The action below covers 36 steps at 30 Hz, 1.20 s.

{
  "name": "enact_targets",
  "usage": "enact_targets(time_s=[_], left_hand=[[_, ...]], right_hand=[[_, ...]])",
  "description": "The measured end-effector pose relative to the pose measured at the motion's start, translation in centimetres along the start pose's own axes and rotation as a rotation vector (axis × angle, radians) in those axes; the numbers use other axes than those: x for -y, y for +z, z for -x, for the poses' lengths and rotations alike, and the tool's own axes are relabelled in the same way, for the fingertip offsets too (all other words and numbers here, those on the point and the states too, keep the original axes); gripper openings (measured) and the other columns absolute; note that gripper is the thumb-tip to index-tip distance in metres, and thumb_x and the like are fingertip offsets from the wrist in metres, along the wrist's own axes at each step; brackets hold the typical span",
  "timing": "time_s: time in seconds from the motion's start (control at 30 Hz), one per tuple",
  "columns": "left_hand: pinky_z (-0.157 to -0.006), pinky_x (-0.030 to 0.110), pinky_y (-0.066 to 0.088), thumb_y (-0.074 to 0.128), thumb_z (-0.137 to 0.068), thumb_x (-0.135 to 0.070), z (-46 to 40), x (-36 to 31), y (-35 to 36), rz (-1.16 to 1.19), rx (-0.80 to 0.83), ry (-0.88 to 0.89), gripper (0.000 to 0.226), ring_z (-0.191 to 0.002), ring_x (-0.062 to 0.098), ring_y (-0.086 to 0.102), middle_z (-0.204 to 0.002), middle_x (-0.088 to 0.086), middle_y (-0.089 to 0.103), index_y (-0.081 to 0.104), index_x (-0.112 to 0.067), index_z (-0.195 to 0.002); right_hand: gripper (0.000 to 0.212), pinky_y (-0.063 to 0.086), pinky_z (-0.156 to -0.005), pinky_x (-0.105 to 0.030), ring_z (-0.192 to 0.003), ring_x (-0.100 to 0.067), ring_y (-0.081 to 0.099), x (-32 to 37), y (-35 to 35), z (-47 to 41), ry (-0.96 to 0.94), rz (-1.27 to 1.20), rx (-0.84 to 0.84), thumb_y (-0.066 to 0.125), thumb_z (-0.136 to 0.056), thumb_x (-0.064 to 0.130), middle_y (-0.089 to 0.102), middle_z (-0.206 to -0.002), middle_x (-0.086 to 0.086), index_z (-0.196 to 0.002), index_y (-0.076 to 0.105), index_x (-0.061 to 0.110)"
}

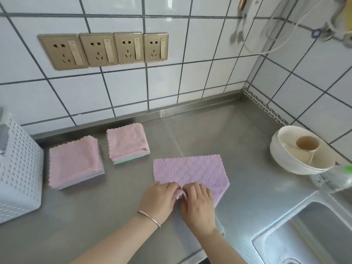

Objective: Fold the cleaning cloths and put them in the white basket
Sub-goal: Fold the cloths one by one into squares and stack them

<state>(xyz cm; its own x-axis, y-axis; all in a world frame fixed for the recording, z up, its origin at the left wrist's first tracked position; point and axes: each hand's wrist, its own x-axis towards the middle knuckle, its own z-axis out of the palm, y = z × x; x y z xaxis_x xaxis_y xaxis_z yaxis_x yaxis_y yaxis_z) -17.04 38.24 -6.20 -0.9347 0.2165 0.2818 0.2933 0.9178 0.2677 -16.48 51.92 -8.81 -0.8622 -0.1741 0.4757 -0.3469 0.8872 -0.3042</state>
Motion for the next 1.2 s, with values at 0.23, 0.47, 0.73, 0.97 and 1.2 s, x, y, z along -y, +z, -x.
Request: enact_targets(time_s=[0.23, 0.47, 0.73, 0.97, 1.2], left_hand=[[-0.033, 0.016, 0.019, 0.038, -0.076, -0.027, -0.5, 2.3, -7.5, 0.044, -0.118, -0.072, 0.017, -0.037, 0.021, 0.052, -0.048, -0.004, 0.057, 0.052, -0.025, -0.067], [-0.053, 0.036, 0.047, 0.041, -0.085, -0.036, 2.7, 9.2, -14.9, 0.121, -0.052, -0.259, 0.020, -0.057, 0.026, 0.057, -0.056, 0.000, 0.059, 0.057, -0.026, -0.079], [-0.055, 0.030, 0.031, 0.048, -0.093, -0.024, 5.7, 15.4, -22.8, 0.180, -0.157, -0.505, 0.028, -0.055, 0.021, 0.044, -0.053, 0.003, 0.046, 0.046, -0.019, -0.065], [-0.084, 0.018, 0.042, 0.052, -0.092, -0.029, 12.7, 16.5, -26.0, 0.569, -0.017, -0.552, 0.022, -0.097, 0.002, 0.064, -0.099, -0.014, 0.072, 0.069, -0.043, -0.094], [-0.097, 0.014, 0.038, 0.051, -0.090, -0.027, 21.6, 15.1, -18.4, 0.727, 0.403, -0.642, 0.041, -0.111, -0.018, 0.049, -0.109, -0.046, 0.054, 0.055, -0.066, -0.099]], right_hand=[[0.018, 0.018, -0.035, -0.018, -0.035, -0.026, 0.043, -1.3, -4.0, -3.1, 0.173, 0.067, 0.059, 0.052, -0.043, -0.001, 0.051, -0.048, -0.001, -0.058, 0.053, 0.010], [0.021, 0.028, -0.047, -0.025, -0.060, -0.031, 0.048, -0.6, -7.6, -7.4, 0.252, 0.082, 0.296, 0.050, -0.071, -0.002, 0.055, -0.065, -0.004, -0.069, 0.061, 0.016], [0.028, 0.034, -0.060, -0.026, -0.071, -0.023, 0.049, 7.4, -8.3, -13.4, 0.131, -0.227, 0.258, 0.047, -0.089, 0.007, 0.064, -0.078, -0.006, -0.105, 0.068, 0.016], [0.018, 0.041, -0.059, -0.004, -0.067, 0.008, 0.056, 10.7, -10.9, -12.0, 0.143, -0.859, 0.367, 0.055, -0.090, 0.012, 0.070, -0.083, 0.012, -0.081, 0.066, 0.024], [0.024, 0.026, -0.053, -0.021, -0.053, -0.005, 0.034, 6.2, -5.9, -4.1, 0.184, -0.693, 0.915, 0.062, -0.087, 0.021, 0.042, -0.051, 0.013, -0.064, 0.053, 0.020]])
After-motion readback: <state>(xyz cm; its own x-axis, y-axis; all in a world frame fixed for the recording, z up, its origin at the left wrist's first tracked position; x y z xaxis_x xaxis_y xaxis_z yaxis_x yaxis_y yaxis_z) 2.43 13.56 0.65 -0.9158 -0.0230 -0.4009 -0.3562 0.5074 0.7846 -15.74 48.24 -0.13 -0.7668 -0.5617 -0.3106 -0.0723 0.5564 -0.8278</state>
